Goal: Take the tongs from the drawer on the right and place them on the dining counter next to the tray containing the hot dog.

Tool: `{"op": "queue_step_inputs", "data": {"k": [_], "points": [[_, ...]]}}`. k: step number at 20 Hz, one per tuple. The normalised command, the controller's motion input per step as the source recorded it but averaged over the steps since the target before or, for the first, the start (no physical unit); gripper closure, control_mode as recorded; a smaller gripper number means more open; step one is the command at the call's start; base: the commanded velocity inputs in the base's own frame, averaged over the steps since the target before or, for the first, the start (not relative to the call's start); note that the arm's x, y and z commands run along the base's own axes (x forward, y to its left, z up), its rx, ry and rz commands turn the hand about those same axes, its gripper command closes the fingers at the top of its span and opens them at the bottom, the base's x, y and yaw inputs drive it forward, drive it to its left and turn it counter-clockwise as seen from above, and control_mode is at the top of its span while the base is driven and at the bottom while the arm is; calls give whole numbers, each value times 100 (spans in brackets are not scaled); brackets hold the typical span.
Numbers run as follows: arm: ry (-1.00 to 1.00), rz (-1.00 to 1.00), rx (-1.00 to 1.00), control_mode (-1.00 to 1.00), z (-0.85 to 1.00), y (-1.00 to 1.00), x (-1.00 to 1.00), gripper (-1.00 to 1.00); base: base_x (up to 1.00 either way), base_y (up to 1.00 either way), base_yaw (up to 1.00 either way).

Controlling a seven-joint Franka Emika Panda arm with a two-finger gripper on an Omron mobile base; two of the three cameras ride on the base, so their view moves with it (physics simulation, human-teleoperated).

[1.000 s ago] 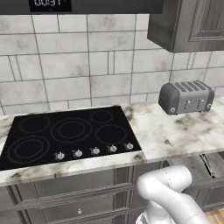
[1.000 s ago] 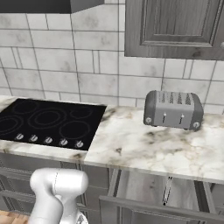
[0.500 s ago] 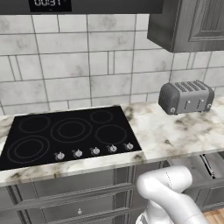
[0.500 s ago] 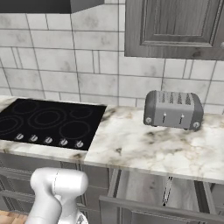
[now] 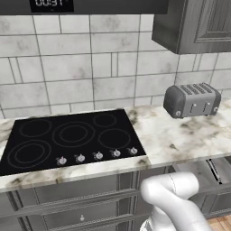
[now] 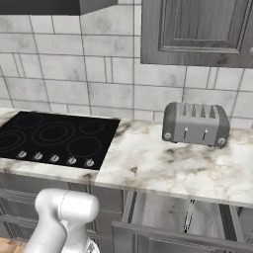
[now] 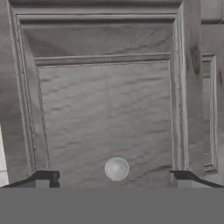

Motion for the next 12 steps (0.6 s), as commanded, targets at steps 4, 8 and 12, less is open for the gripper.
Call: {"op": "queue_step_inputs", "data": {"k": [4,8,12], "points": [[0,0,0,-100,39,0,-30,-100,0,0,0],[0,0,0,-100,37,0,-32,-100,0,0,0],[0,0,0,-100,38,0,-22,-100,0,0,0]]}}
